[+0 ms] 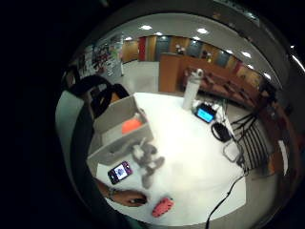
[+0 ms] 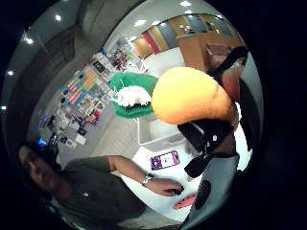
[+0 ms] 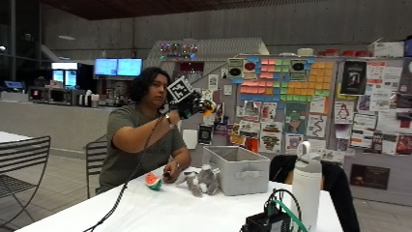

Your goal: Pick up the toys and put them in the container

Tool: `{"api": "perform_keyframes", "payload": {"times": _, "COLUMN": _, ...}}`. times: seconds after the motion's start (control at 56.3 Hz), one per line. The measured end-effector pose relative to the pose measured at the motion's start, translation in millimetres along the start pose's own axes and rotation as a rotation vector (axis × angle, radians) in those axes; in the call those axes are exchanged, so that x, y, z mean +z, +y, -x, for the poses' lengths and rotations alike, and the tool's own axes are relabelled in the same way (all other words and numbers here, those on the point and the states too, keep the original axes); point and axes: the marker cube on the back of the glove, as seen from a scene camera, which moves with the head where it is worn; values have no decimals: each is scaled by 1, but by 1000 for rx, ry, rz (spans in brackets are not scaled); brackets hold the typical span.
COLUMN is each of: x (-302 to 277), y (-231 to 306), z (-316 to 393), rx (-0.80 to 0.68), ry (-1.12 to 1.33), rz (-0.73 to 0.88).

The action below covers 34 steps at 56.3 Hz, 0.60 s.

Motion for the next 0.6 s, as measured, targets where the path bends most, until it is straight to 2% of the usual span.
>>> {"api": "perform_keyframes", "payload": {"times": 0.036, "x": 7, "y": -14, "z": 1, "rx": -73, "ry": 63, "rz": 1}}
{"api": "perform_keyframes", "payload": {"times": 0.142, "x": 39, "y": -49, "z": 18, "rx": -126, "ry": 140, "rz": 33}}
{"api": "perform_keyframes", "payload": {"times": 0.178, "x": 53, "y": -58, "z": 20, "rx": -63, "ry": 111, "rz": 69}}
{"api": "perform_keyframes", "payload": {"times": 0.231, "x": 71, "y": -73, "z": 26, "rx": 157, "ry": -8, "rz": 141}}
{"api": "perform_keyframes", "payload": {"times": 0.284, "x": 86, "y": -75, "z": 29, "rx": 182, "ry": -59, "rz": 204}}
{"api": "perform_keyframes", "payload": {"times": 0.355, "x": 95, "y": -68, "z": 25, "rx": 124, "ry": -93, "rz": 239}}
{"api": "perform_keyframes", "payload": {"times": 0.426, "x": 98, "y": -51, "z": -5, "rx": 4, "ry": 108, "rz": 253}}
{"api": "perform_keyframes", "payload": {"times": 0.533, "x": 80, "y": -18, "z": 1, "rx": 145, "ry": -143, "rz": 303}}
{"api": "perform_keyframes", "payload": {"times": 0.604, "x": 66, "y": 18, "z": -22, "rx": 60, "ry": -60, "rz": 330}}
